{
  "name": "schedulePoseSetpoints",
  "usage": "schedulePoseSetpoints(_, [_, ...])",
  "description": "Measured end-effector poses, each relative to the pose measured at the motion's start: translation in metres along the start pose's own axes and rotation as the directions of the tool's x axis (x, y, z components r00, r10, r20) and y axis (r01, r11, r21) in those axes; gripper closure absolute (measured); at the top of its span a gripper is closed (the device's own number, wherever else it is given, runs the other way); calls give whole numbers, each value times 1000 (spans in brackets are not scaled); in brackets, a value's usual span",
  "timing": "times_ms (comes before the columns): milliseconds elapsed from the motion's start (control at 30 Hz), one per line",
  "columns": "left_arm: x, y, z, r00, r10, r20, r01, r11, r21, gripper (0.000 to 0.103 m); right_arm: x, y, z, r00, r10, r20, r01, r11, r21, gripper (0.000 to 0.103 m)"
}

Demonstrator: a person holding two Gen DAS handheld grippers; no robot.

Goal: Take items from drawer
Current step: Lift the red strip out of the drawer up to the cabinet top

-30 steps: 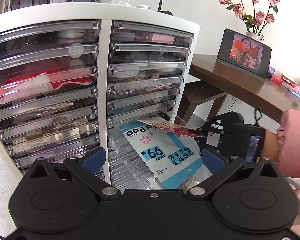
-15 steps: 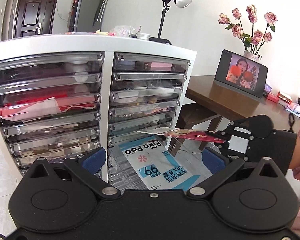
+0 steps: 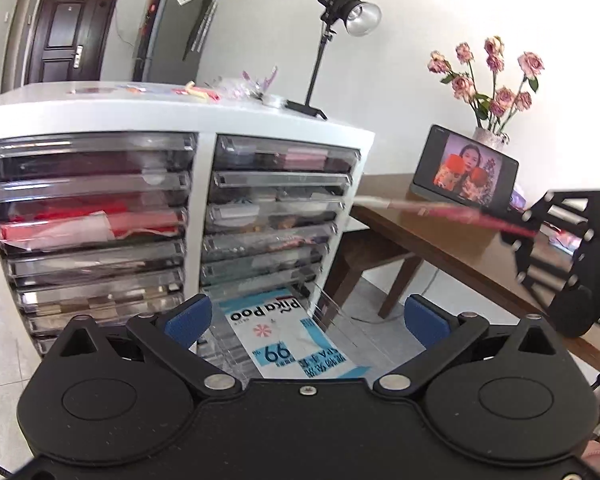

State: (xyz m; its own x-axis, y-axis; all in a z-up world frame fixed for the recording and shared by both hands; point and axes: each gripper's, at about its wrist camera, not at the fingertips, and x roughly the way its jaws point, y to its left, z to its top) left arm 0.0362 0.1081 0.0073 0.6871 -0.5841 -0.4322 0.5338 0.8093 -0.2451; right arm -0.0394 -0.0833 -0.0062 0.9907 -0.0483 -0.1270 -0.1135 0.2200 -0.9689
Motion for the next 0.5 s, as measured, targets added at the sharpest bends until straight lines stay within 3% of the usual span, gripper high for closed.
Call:
schedulePoseSetpoints(267, [-56,18,24,987,42,154,-32,997,-68,0,24,-63,58,987,-70,146,72,997,-8,102])
schedulePoseSetpoints(500, [-75,30,38,969,120,215,-104,991,-83,0,114,-92,135,988,-34,148,31,999,21,102])
